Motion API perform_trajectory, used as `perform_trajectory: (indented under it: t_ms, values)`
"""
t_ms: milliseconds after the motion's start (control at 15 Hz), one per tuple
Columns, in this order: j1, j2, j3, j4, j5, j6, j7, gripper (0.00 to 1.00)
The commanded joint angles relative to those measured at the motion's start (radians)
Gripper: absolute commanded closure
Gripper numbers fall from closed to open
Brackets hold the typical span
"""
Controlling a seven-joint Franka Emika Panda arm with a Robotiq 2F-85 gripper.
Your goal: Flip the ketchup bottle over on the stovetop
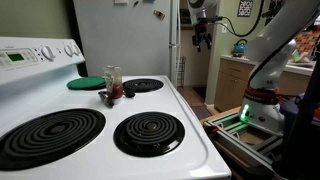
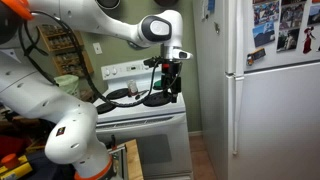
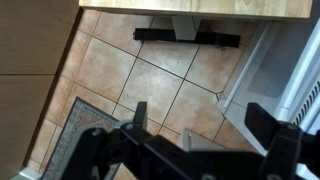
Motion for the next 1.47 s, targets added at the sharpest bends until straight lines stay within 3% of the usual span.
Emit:
perform_trajectory:
  t_ms: [0, 133, 400, 867, 1000, 1067, 1400]
  values:
    - [0.021, 0.002, -0.018, 0.002, -0.007, -0.002, 0.007, 0.00]
    - [0.021, 0.002, -0.018, 0.002, -0.007, -0.002, 0.007, 0.00]
    - [0.141, 0.081, 0.091, 0.094, 0.003, -0.024, -0.047, 0.00]
    - [0.315, 0.244, 0.241, 0.315, 0.000, 0.061, -0.112, 0.00]
    - [0.340, 0.293, 0.259, 0.360, -0.018, 0.088, -0.170, 0.00]
    - [0.330, 0.227, 0.245, 0.310, 0.000, 0.070, -0.112, 0.00]
    - [0.344, 0.292, 0.253, 0.361, -0.004, 0.077, -0.152, 0.00]
